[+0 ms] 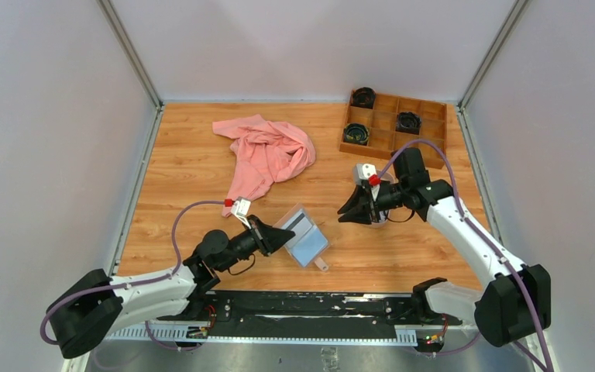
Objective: Put the credit cards into the card holder
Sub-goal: Pick up the credit card from the storage box.
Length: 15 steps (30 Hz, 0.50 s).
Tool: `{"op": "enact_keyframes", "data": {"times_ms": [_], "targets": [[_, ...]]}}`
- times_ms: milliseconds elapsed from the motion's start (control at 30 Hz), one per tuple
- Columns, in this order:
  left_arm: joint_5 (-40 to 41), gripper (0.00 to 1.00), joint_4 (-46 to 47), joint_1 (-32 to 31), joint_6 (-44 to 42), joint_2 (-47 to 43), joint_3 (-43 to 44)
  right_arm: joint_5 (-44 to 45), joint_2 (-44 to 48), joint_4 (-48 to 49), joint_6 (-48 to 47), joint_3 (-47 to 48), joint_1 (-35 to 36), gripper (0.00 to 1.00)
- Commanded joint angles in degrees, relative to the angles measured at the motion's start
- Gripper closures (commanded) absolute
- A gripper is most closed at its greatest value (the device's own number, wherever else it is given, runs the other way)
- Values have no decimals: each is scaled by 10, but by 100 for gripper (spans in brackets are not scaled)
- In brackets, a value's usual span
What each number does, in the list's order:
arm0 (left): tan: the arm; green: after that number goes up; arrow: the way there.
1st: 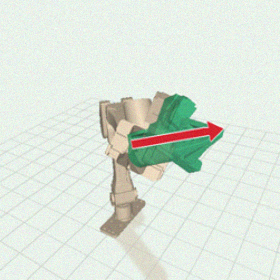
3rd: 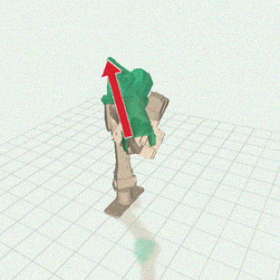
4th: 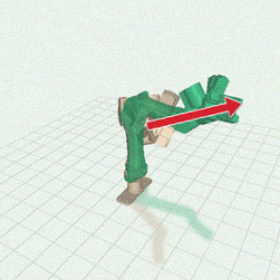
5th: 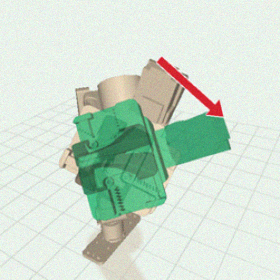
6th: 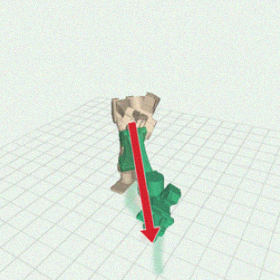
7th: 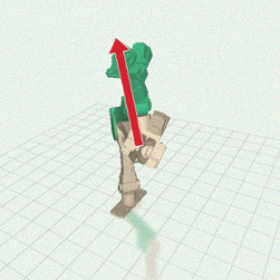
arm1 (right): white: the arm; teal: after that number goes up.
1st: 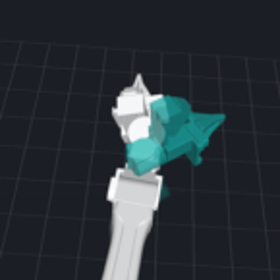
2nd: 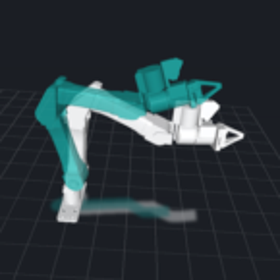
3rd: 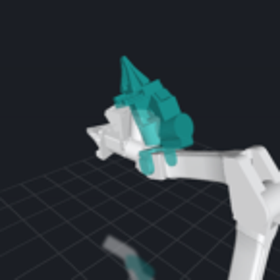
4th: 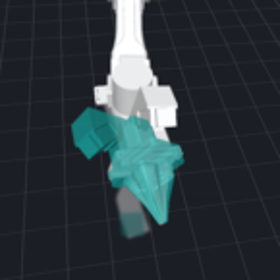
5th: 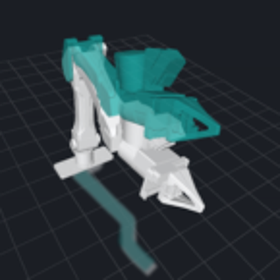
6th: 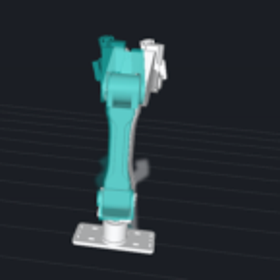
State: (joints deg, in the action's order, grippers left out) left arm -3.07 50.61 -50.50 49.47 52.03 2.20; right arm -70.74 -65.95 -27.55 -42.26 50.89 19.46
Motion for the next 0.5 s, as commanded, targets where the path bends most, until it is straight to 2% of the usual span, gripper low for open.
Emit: {"op": "enact_keyframes", "data": {"times_ms": [0, 133, 467], "targets": [[-51, 100, -30, 16, -11, -17, -4, 5, -1, -59, -106, -23, -8, 72], [-91, 100, -35, 38, -17, -14, 1, 16, -2, -72, -149, -37, -8, 72], [-164, 100, -39, 78, -58, 21, 22, 72, -33, -107, -171, -1, -17, 67]]}}
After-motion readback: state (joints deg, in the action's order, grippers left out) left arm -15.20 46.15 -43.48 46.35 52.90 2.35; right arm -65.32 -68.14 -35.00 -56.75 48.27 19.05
